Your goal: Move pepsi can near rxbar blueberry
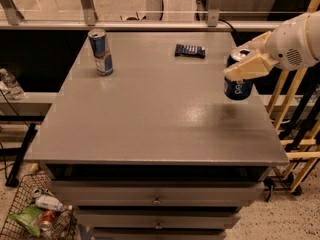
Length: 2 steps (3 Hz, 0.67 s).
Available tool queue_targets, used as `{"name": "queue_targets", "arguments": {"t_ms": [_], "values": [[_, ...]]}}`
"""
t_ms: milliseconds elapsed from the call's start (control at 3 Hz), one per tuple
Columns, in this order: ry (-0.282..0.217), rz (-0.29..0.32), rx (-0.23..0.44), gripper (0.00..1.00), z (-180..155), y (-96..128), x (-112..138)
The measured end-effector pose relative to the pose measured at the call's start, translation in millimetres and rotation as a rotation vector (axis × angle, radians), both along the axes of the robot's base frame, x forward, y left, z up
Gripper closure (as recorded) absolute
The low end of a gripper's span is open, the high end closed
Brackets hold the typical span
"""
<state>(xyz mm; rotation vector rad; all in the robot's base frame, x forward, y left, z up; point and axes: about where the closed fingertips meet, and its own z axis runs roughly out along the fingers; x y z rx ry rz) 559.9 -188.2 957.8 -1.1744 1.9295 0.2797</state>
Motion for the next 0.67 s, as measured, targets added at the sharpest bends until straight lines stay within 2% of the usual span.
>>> {"name": "queue_targets", "arguments": {"t_ms": [333,667], "values": [[-0.037,-0.046,0.018,1.0,6.7,-0.7,13.9],[-0.08,-0.111,0.041,1.0,26.2,-5.1,55.7]]}}
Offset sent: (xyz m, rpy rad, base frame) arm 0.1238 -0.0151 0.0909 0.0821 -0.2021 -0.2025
